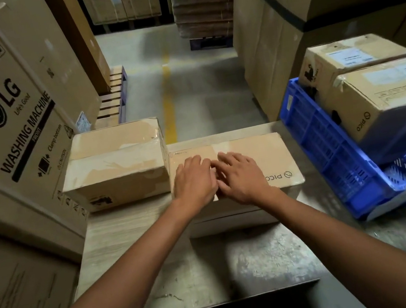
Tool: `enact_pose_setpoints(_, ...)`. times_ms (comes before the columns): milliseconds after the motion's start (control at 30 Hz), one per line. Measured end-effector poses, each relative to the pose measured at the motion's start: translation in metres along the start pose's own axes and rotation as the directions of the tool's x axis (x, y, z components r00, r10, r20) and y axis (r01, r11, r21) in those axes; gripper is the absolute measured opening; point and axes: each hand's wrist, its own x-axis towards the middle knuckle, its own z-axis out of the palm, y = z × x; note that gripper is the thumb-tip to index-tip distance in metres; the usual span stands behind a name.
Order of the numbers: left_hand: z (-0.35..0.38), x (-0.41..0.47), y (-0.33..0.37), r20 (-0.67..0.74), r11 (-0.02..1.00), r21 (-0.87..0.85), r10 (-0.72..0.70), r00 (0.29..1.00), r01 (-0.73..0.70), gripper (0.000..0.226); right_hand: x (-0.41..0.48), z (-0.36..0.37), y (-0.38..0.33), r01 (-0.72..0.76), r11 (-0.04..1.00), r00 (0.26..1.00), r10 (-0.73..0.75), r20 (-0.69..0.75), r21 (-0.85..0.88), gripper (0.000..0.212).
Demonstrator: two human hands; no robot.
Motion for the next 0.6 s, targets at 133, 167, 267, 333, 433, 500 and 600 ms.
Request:
enact_pose_setpoints(133,0.007,0.003,0.031,0.098,0.982,-0.184,-0.023,0.995,0.041,0.05,-0.009,0.006,0.006,-0.234,0.972,0.972,0.233,-0.01,-0.011,0.072)
enact_pose_setpoints(167,0.011,0.002,0.037,0.118,0.975,-0.219,-0.005,0.993,0.031,0.052,-0.011,0.011,0.007,-0.271,0.962,0.963,0.271,0.004,-0.037,0.077)
enact_pose_setpoints(267,0.016,0.0,0.04,0.116,0.967,-0.255,0.019,0.993,0.011,0.056,-0.01,0.012,0.01,-0.252,0.966,0.966,0.254,0.038,-0.052,0.077)
enact_pose_setpoints(333,0.018,0.003,0.037,0.131,0.972,-0.234,0.015,0.991,0.017,0.059,-0.006,0.007,0.014,-0.238,0.971,0.968,0.239,0.073,-0.016,0.079)
enact_pose_setpoints(433,0.018,0.004,0.036,0.121,0.976,-0.216,0.036,0.992,-0.009,0.062,-0.007,-0.002,0.024,-0.205,0.977,0.975,0.199,0.098,0.058,0.074)
enact_pose_setpoints(500,0.021,-0.003,0.035,-0.046,0.961,-0.219,0.163,0.986,-0.169,0.055,-0.018,-0.006,0.029,-0.134,0.984,0.987,0.142,-0.068,0.121,0.05)
enact_pose_setpoints(600,0.033,-0.016,0.028,-0.365,0.877,-0.143,0.385,0.848,-0.459,0.028,-0.044,0.005,0.032,-0.027,0.993,0.903,0.072,-0.423,0.112,0.036)
